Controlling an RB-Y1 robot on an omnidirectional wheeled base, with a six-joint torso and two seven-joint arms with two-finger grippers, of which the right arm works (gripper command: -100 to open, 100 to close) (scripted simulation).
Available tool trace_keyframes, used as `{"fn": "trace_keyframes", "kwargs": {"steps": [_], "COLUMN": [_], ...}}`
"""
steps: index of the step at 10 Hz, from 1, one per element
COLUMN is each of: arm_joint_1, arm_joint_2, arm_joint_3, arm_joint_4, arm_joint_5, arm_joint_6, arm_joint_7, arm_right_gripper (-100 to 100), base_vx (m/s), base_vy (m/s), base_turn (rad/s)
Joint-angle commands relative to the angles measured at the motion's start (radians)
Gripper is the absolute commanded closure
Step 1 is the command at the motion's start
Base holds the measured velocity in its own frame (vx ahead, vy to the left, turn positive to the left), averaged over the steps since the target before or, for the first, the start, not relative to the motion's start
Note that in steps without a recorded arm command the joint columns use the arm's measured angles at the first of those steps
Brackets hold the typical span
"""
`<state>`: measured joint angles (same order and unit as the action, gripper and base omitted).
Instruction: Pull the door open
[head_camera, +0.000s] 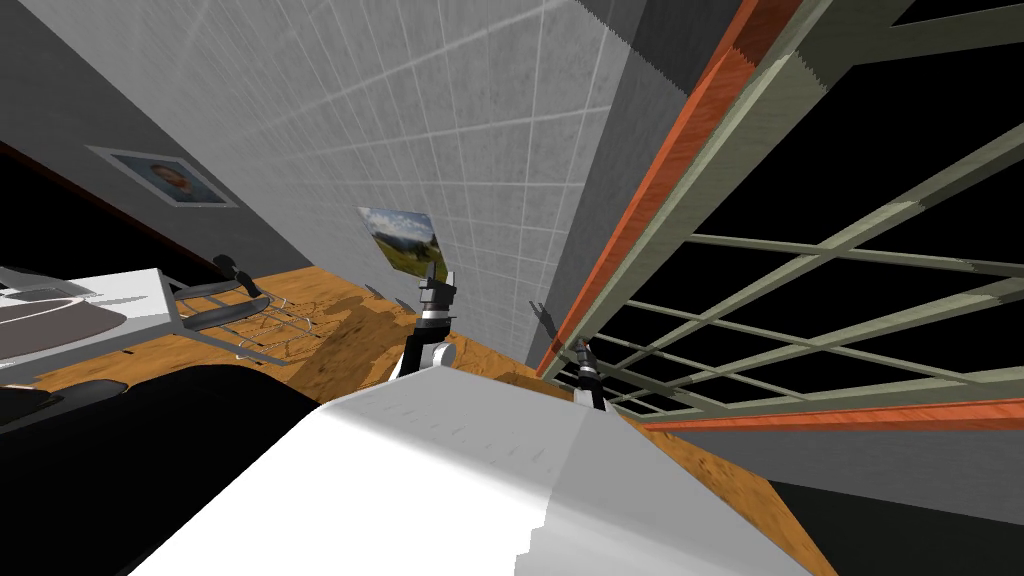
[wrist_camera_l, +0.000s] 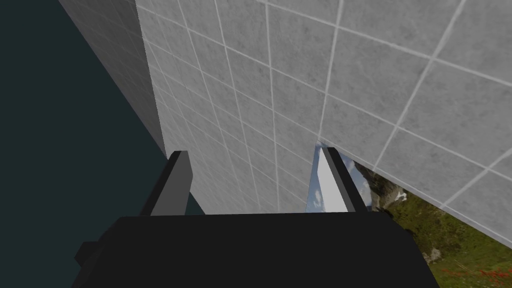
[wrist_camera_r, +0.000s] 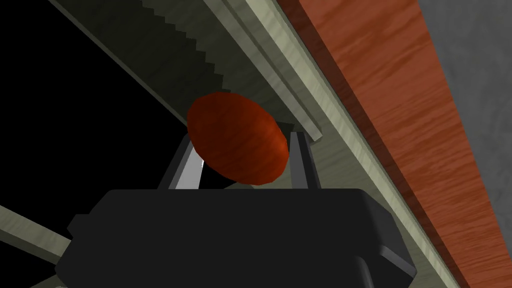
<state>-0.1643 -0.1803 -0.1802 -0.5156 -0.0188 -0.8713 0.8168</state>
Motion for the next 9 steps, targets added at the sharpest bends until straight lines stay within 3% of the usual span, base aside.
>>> {"fn": "trace_keyframes", "kwargs": {"steps": [1,5,7,9], "arm_joint_1": [-0.015,-0.007,-0.007,-0.002], "arm_joint_2": [0.009,0.002,0.002,-0.003], "arm_joint_3": [0.006,0.018,0.018,0.026], "arm_joint_4": [0.041,0.035,0.035,0.031], "arm_joint_5": [0.001,-0.029,-0.029,-0.049], "arm_joint_6": [-0.02,-0.021,-0.021,-0.021], "arm_joint_7": [-0.004,-0.118,-0.125,-0.191], "arm_right_gripper": [100,100,100,100], "base_vx": [0.0,-0.023,-0.012,-0.019], "base_vy": [0.0,-0.007,0.001,-0.009], "base_turn": [0.0,0.061,-0.001,0.071]}}
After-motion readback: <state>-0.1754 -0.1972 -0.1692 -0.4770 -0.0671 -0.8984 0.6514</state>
